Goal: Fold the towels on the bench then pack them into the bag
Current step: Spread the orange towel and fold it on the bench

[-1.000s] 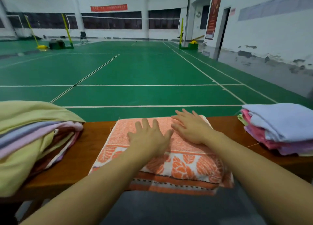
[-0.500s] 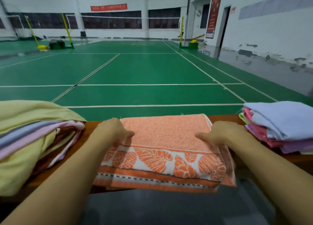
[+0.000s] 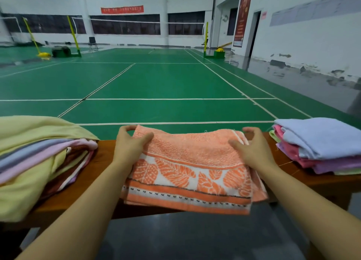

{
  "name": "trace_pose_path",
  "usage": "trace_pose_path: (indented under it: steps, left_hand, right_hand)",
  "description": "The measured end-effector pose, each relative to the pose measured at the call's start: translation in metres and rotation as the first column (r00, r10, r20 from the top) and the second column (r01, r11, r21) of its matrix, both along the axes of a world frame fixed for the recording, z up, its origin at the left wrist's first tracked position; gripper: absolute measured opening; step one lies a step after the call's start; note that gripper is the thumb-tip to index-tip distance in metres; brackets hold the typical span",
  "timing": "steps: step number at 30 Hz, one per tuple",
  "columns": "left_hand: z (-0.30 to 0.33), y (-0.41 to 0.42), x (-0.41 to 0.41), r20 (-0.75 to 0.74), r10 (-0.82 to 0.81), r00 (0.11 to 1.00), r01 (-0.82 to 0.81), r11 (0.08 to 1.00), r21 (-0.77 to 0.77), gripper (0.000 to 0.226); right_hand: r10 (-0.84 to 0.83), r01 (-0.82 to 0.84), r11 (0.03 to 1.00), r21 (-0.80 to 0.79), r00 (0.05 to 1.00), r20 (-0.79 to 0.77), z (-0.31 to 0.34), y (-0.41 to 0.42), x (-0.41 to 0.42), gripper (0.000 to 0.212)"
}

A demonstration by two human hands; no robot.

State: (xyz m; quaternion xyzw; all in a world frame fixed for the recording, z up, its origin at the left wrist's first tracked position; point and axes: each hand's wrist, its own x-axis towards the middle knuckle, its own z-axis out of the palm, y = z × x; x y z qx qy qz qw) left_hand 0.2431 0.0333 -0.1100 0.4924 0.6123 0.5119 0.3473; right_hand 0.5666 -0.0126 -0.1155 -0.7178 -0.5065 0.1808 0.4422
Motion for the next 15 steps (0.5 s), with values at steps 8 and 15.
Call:
trace_pose_path:
  steps: [8,15]
  left_hand:
    - [0.019,-0.014,-0.005,0.038,0.048,0.998,-0.059,0.922,0.382,0.045]
    - [0.072,-0.032,-0.014,-0.003,0.078,0.997,-0.057,0.758,0.650,0.033]
  right_hand:
    - [0.091,-0.024,0.928,0.371,0.982,-0.164,0.019,-0.010,0.000,0.009]
    - [0.268,-0.127,0.811,0.571,0.949,-0.169,0.057,-0.017,-0.005,0.049]
